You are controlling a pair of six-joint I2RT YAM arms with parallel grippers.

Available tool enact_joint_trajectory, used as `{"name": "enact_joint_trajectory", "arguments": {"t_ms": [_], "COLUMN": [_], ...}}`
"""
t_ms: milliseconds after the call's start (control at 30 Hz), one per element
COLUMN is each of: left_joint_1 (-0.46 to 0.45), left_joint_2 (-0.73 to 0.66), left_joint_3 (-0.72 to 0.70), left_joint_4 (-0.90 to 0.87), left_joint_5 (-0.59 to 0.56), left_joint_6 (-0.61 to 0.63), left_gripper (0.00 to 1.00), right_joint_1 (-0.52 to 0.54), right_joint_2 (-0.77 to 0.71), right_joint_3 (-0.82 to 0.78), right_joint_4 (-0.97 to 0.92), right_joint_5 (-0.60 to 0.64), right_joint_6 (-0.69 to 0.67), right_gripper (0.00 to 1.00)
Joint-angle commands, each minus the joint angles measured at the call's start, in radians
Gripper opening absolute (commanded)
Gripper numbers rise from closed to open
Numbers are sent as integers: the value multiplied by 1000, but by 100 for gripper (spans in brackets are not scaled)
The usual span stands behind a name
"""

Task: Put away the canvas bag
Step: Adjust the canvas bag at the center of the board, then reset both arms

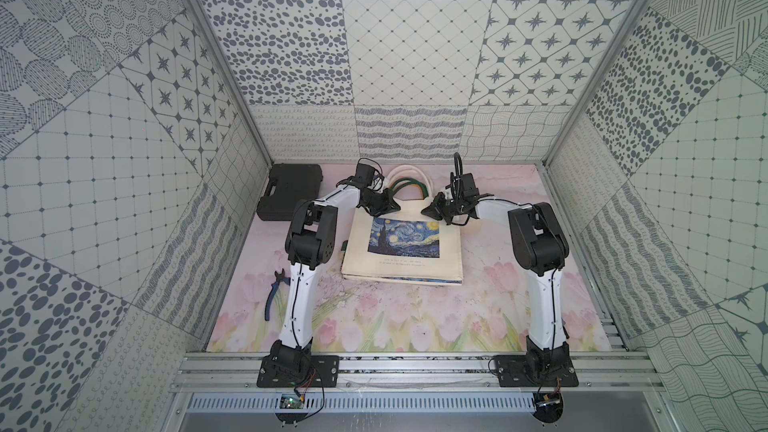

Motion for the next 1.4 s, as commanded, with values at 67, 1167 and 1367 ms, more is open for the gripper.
{"name": "enact_joint_trajectory", "arguments": {"t_ms": [67,1167,1367], "left_joint_1": [100,231,284], "left_joint_2": [-65,-840,-699], "left_joint_3": [-128,-1524,-1477], "left_joint_4": [9,1690,1759], "left_joint_5": [-111,-754,-535], "left_joint_6": [32,431,466], "left_gripper": [0,100,100], "right_joint_1": [-99,-231,-243], "right_joint_2": [-35,-974,-845], "right_joint_3": [-95,-1091,-1151], "right_joint_4": [-60,714,950], "right_joint_5": [104,813,738], "right_joint_6": [-12,-967,-947], "right_gripper": [0,99,99]}}
